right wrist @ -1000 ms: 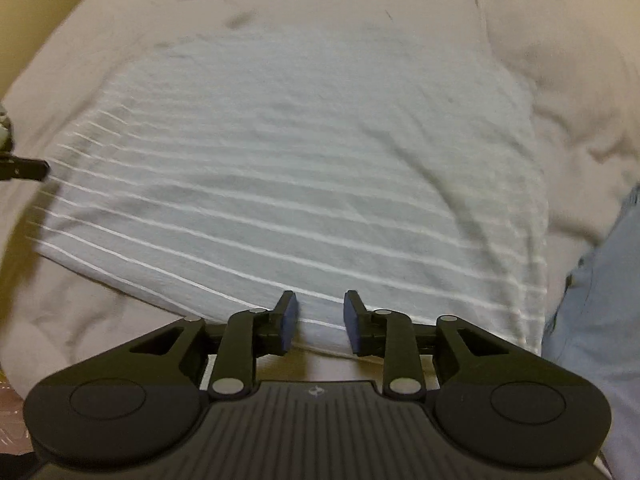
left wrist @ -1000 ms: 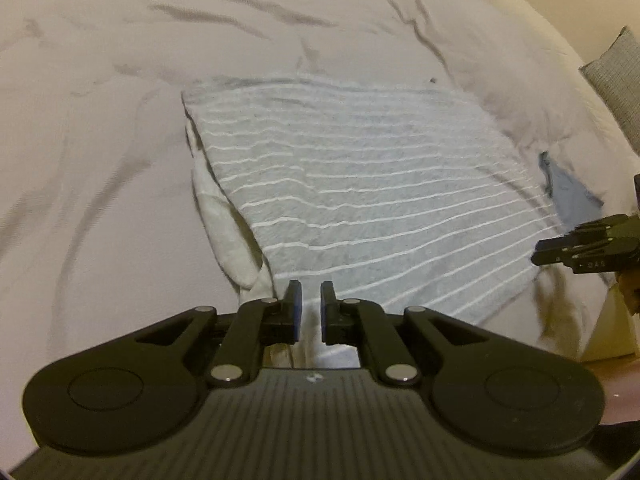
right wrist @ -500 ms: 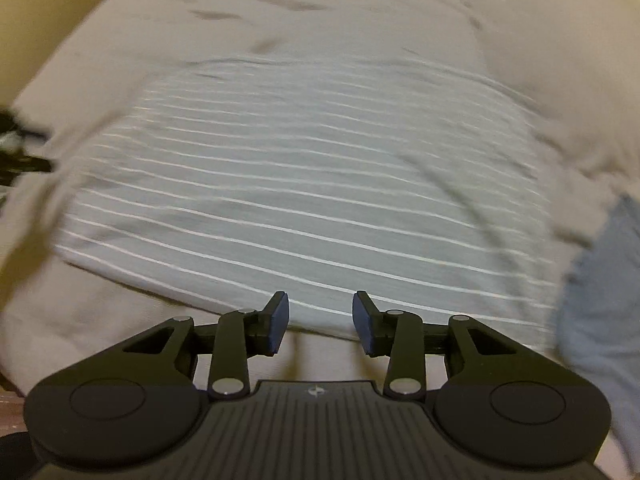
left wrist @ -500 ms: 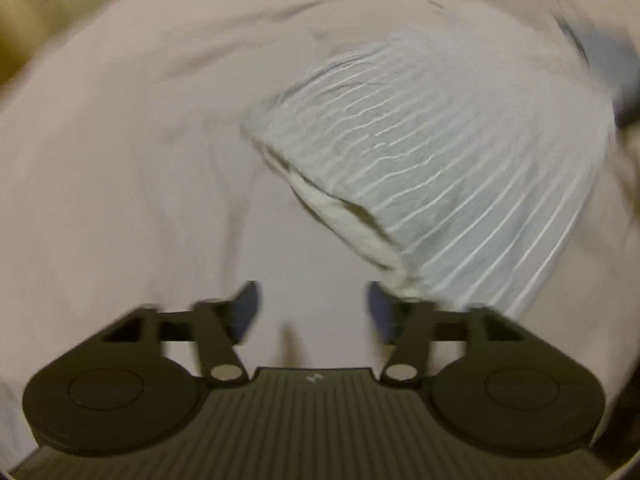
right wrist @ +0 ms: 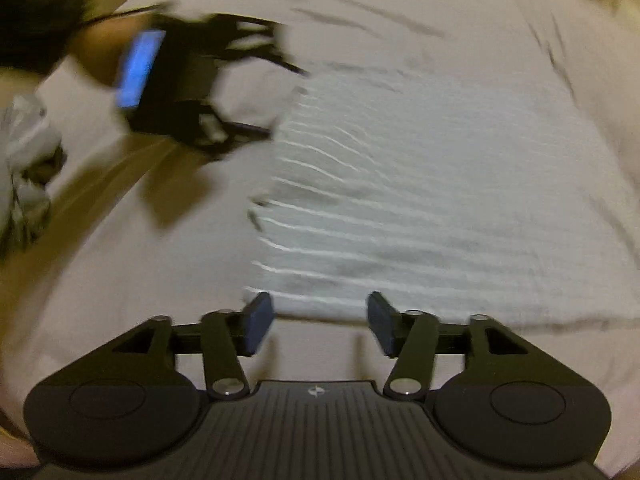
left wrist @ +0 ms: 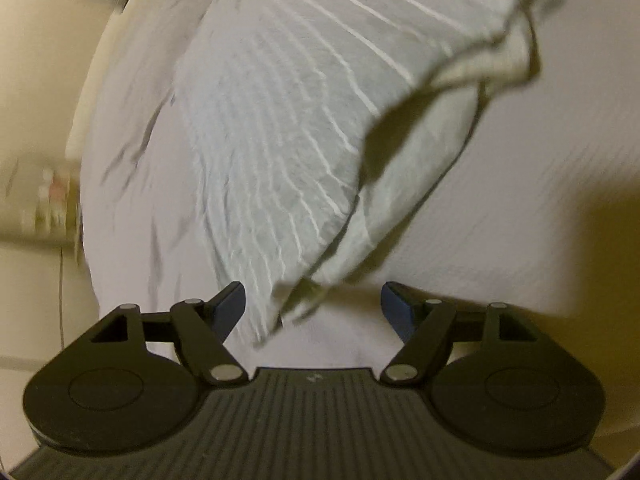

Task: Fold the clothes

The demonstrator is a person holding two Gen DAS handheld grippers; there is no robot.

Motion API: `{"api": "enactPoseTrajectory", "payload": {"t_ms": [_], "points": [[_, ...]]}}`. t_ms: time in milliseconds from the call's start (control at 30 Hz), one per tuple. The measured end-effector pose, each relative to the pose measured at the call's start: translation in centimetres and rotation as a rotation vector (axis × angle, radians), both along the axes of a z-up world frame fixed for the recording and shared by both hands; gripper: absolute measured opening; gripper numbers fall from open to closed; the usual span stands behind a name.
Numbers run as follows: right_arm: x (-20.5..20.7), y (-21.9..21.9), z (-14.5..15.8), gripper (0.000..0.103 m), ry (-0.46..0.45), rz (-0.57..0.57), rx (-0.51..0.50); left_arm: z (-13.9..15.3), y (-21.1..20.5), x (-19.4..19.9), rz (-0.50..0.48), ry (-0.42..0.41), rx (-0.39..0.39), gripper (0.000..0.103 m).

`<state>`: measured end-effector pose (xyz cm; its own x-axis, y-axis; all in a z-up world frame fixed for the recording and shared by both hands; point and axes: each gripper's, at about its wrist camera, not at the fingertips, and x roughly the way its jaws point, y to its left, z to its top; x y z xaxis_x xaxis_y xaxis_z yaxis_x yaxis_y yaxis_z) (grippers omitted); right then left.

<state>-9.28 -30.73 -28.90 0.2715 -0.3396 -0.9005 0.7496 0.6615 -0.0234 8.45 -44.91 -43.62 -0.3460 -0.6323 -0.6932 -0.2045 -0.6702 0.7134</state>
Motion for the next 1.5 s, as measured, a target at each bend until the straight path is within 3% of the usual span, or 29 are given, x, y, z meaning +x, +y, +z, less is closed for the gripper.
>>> {"api": "enactPoseTrajectory", "payload": {"t_ms": [133, 200, 267, 333, 500, 533, 600, 667, 900, 1100, 1333, 1500], "points": [[4.3, 1.7, -2.2, 0.064, 0.113, 0.077, -0.095, -1.5, -1.5, -0.6, -0.121, 0.02, -0.064, 0.066], [5.9, 2.3, -3.6, 0.064, 0.185, 0.111, -0.126, -1.9, -2.6, -1.2, -0.103, 0.005, -0.052, 0.025], [7.2, 2.8, -5.1, 0.064, 0.273, 0.174, -0.168, -2.2, -3.5, -1.6, -0.09, -0.008, -0.042, 0.013], [8.0, 3.4, -6.6, 0.064, 0.365, 0.255, -0.221, -2.6, -4.1, -1.7, -0.104, -0.01, -0.044, 0.012], [7.2, 2.7, -7.1, 0.056, 0.404, 0.25, -0.264, -3.6, -4.5, -0.9, -0.152, -0.002, -0.065, 0.009], [7.0, 2.5, -7.2, 0.053, 0.41, 0.247, -0.272, -3.6, -4.5, -0.8, -0.151, -0.001, -0.062, 0.009], [6.6, 2.1, -7.3, 0.023, 0.422, 0.241, -0.288, -3.6, -4.5, -0.8, -0.145, 0.001, -0.054, 0.007], [6.2, 1.8, -7.5, 0.005, 0.434, 0.236, -0.304, -3.1, -4.4, -1.2, -0.132, 0.002, -0.044, 0.005], [4.9, 3.0, -2.2, 0.009, 0.284, 0.234, -0.221, 1.0, -4.2, -0.4, -0.147, -0.028, -0.011, 0.004], [5.1, 5.9, 4.0, 0.008, 0.114, 0.302, -0.136, 7.0, -0.8, 3.0, -0.183, -0.062, 0.005, 0.004], [6.2, 10.3, 8.6, 0.008, -0.151, 0.393, 0.074, 12.7, 4.9, 7.8, -0.229, -0.214, 0.152, 0.004], [2.7, 5.8, 9.6, 0.008, -0.285, 0.202, 0.128, 15.2, 3.2, 6.1, -0.231, -0.277, 0.172, 0.004]]}}
